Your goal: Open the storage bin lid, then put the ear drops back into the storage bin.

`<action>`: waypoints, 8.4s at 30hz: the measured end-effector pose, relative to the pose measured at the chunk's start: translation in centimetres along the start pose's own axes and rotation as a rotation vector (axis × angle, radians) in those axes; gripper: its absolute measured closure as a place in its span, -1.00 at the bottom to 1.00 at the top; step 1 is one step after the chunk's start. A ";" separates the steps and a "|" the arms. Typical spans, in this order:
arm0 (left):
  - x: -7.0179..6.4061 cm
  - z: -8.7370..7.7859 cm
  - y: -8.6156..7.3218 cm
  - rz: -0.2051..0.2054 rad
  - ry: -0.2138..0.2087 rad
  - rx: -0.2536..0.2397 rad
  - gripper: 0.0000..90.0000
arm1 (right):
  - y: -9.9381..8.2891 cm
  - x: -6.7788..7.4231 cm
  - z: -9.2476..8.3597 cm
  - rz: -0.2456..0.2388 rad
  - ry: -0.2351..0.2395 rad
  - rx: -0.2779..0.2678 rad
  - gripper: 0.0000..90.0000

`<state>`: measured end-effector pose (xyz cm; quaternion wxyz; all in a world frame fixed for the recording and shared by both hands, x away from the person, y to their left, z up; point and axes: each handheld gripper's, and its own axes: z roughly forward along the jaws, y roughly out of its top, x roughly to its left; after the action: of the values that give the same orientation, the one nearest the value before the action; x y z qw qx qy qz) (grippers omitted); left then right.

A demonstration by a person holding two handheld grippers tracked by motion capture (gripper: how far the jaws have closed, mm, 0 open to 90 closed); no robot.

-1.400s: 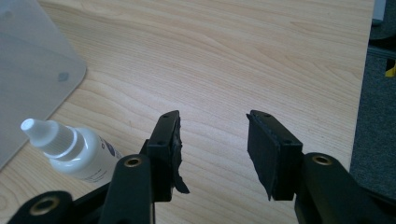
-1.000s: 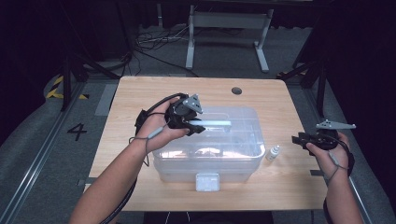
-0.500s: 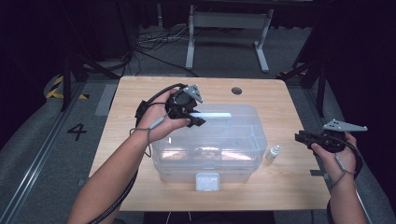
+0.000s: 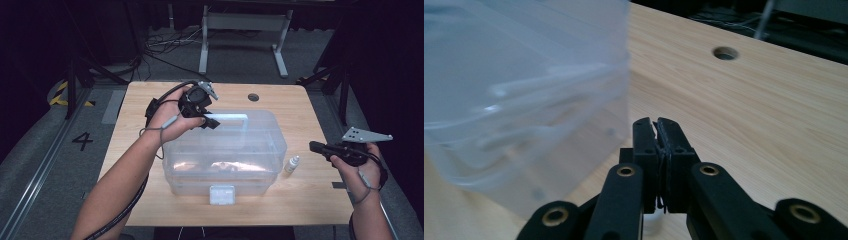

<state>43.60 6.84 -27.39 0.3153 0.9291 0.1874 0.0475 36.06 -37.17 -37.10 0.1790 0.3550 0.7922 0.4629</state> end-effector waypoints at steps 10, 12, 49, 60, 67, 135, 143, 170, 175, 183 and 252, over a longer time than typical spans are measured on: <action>0.8 -0.4 0.7 -0.008 0.014 0.003 0.62 | 1.4 3.6 0.2 -0.072 0.158 -0.030 0.95; 1.0 -0.5 0.8 -0.005 0.017 -0.001 0.62 | 1.5 4.2 0.1 -0.091 0.170 -0.024 0.94; 3.3 -0.7 1.7 -0.045 -0.007 -0.013 0.60 | 1.6 7.4 2.2 -0.117 0.292 -0.091 1.00; 3.1 -3.4 1.0 -0.060 0.099 -0.123 -0.07 | 2.0 7.6 2.3 -0.131 0.282 -0.101 1.00; 2.4 -5.6 0.5 -0.070 0.107 -0.175 -0.04 | 2.6 7.5 2.5 -0.137 0.268 -0.116 1.00; -3.2 -6.4 -14.0 -0.234 0.201 -0.419 1.00 | 7.0 5.9 3.7 -0.069 0.189 -0.231 1.00; -3.2 -5.7 -13.6 -0.234 0.223 -0.431 1.00 | 7.0 5.9 3.8 -0.070 0.191 -0.232 1.00; -1.9 -5.1 -13.2 -0.245 0.286 -0.481 1.00 | 6.7 7.1 1.8 -0.088 0.092 -0.249 0.78; -1.6 -5.2 -12.9 -0.240 0.289 -0.483 1.00 | 6.4 7.1 1.4 -0.099 0.009 -0.248 0.62; -1.0 -5.3 -12.6 -0.238 0.277 -0.492 1.00 | 6.8 6.9 2.1 -0.100 -0.095 -0.254 0.19; -1.1 -7.0 -15.7 -0.284 0.278 -0.484 0.75 | 12.5 5.5 8.9 -0.059 -0.372 -0.324 0.63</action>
<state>36.16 21.82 -31.27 0.5020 0.7764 0.3398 0.1728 42.67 -23.77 -30.61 0.3898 0.3773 0.6712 0.5052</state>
